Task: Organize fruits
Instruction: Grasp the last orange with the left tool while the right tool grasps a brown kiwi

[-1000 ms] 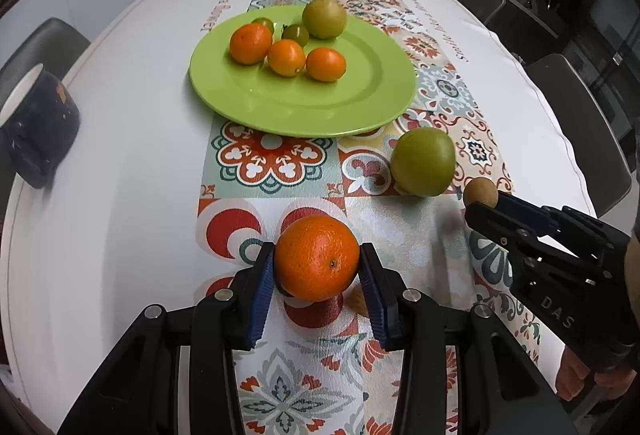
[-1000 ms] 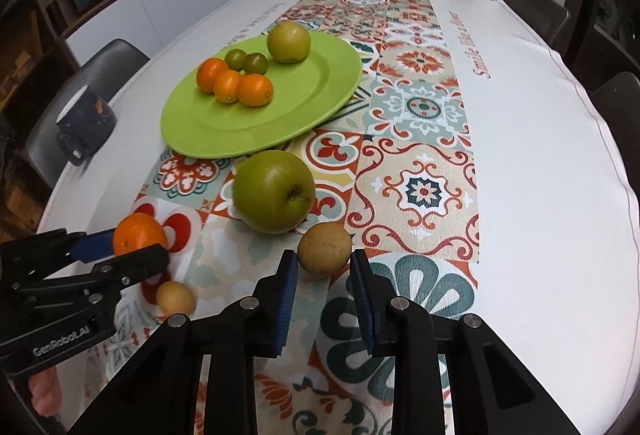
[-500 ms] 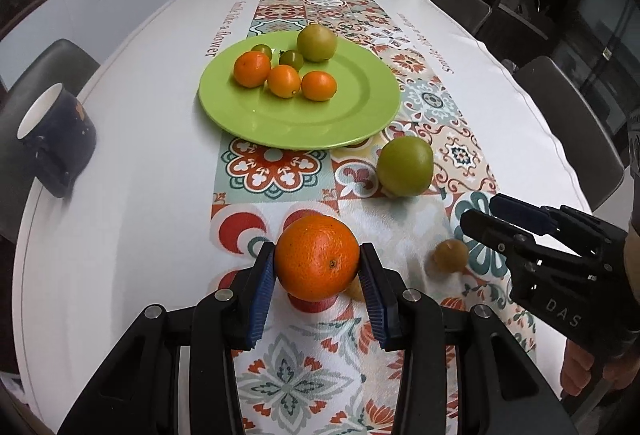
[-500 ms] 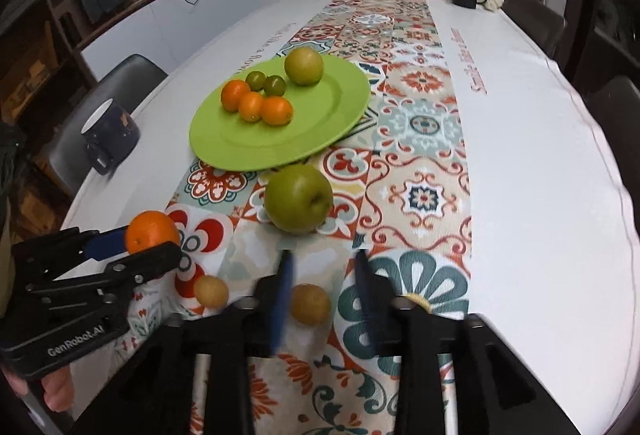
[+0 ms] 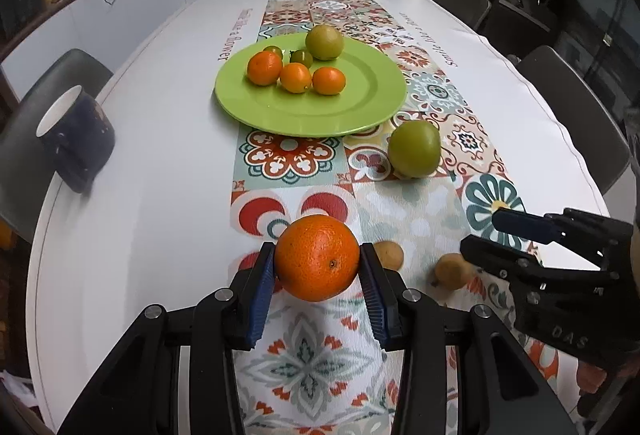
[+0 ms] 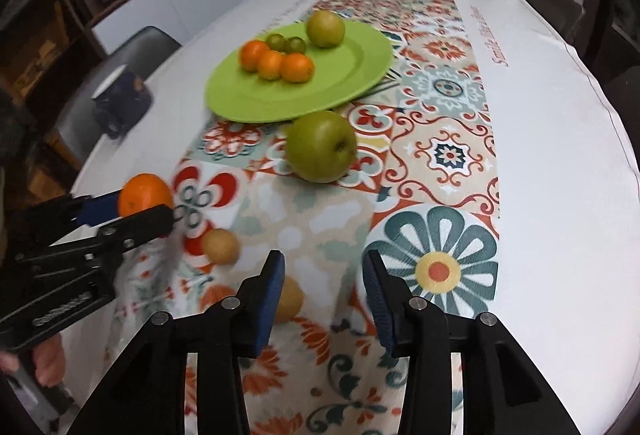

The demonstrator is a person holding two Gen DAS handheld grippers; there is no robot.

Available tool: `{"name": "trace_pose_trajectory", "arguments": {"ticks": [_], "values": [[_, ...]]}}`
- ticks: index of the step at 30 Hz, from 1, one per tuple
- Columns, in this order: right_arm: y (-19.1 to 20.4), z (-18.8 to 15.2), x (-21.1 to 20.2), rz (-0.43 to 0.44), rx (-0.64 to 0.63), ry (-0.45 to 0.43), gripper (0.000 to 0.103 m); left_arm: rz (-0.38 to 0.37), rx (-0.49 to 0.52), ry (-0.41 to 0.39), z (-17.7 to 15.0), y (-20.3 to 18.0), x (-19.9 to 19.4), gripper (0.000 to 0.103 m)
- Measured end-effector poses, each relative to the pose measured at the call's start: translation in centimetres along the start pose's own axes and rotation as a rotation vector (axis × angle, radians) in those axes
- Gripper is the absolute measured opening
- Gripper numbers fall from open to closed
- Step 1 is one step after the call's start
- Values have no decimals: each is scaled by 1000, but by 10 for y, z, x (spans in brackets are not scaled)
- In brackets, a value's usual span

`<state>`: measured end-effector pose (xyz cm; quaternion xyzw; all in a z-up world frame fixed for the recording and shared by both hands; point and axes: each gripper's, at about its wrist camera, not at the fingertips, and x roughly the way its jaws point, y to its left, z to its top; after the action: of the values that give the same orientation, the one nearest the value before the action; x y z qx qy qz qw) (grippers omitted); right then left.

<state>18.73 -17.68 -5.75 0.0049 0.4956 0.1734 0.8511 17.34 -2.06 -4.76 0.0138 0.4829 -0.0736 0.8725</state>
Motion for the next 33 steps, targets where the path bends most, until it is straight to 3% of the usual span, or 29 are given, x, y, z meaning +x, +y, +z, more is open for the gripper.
{"name": "trace_pose_trajectory", "arguments": {"ticks": [13,17,20,33], "values": [[41,-23,10,114,-106,60,46,-15,-58,50,-40,14,-1,41],[51,-26,18,107,-137,80,45,-7,-75,47,-43,21,-1,41],[54,-27,21,90,-150,94,29,-10,-77,46,-44,23,-2,41],[48,-21,6,65,-124,25,28,-17,-59,17,-37,19,-9,41]]}}
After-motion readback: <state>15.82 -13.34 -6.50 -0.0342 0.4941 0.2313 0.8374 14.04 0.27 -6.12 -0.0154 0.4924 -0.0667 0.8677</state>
